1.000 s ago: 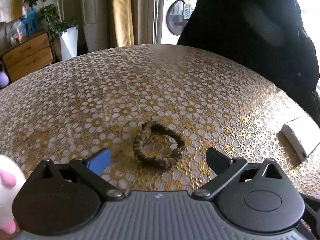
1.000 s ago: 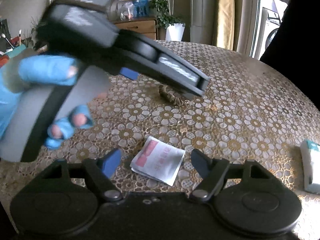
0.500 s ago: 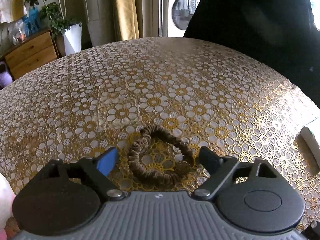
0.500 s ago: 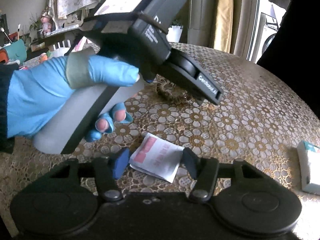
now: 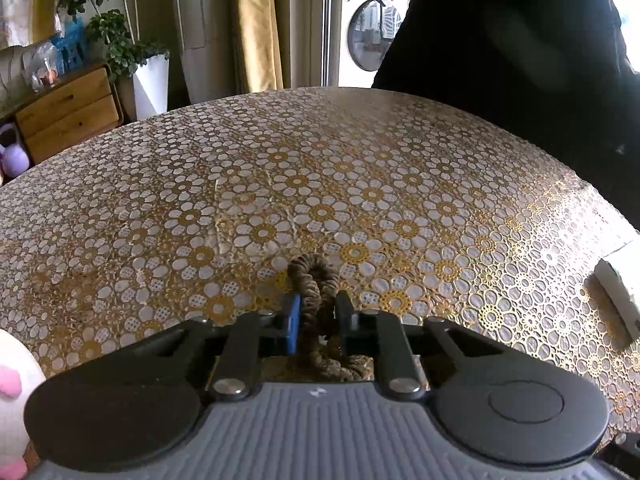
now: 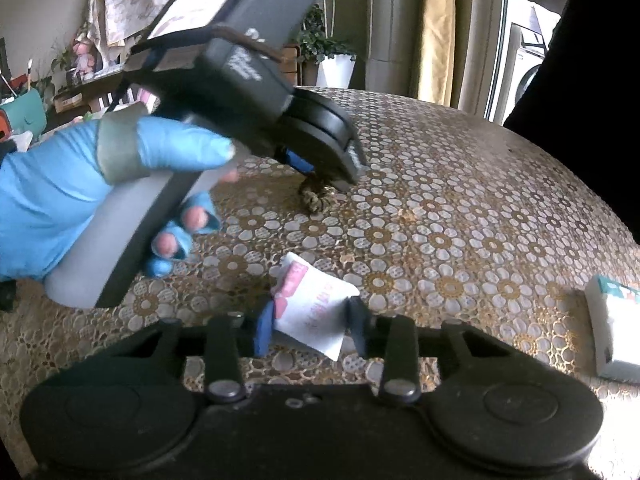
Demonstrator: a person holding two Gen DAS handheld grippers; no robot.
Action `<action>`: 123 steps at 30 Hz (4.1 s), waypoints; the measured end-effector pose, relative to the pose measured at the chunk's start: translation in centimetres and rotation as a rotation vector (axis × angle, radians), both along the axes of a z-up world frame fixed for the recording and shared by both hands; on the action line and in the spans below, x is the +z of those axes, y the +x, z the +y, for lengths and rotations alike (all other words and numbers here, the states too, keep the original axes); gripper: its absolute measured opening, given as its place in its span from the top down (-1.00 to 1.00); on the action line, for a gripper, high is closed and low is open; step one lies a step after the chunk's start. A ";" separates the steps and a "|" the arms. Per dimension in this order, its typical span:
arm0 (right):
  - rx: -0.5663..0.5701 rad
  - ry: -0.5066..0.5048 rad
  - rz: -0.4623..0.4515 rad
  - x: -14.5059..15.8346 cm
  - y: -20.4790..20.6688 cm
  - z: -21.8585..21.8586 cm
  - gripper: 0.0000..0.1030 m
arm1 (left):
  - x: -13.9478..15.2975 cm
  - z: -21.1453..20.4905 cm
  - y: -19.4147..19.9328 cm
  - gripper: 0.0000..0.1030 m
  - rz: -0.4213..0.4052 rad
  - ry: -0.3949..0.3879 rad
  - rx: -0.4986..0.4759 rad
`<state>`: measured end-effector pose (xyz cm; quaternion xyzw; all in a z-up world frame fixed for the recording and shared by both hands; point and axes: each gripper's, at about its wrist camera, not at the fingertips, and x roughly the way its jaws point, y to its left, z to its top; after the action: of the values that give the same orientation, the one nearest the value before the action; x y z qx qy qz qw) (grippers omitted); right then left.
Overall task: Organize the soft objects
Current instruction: 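Grasp the brown hair tie with the left tool while the right tool grasps the white packet, then lift and carry the hair tie and packet with both tools over the tin, then lower the hair tie and packet into the tin and open both tools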
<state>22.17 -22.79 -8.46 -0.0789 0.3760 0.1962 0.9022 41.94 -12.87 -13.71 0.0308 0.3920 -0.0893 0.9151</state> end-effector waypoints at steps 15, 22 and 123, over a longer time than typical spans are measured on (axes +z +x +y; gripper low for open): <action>-0.044 0.017 -0.017 2.5 -1.6 0.0 0.35 | 2.4 3.0 -3.4 0.71 0.000 -0.046 -0.008; -0.038 0.025 -0.055 4.9 -3.3 0.4 0.35 | 5.1 4.9 -6.5 0.71 -0.025 -0.078 -0.007; 0.666 -0.230 -0.223 4.9 -8.5 38.7 0.07 | 5.3 42.5 -26.3 0.49 -0.022 -0.153 0.432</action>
<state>13.72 15.88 -3.58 -0.3189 0.2485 0.4256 0.8096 15.63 29.58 -8.39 -0.1224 0.3714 0.0794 0.9170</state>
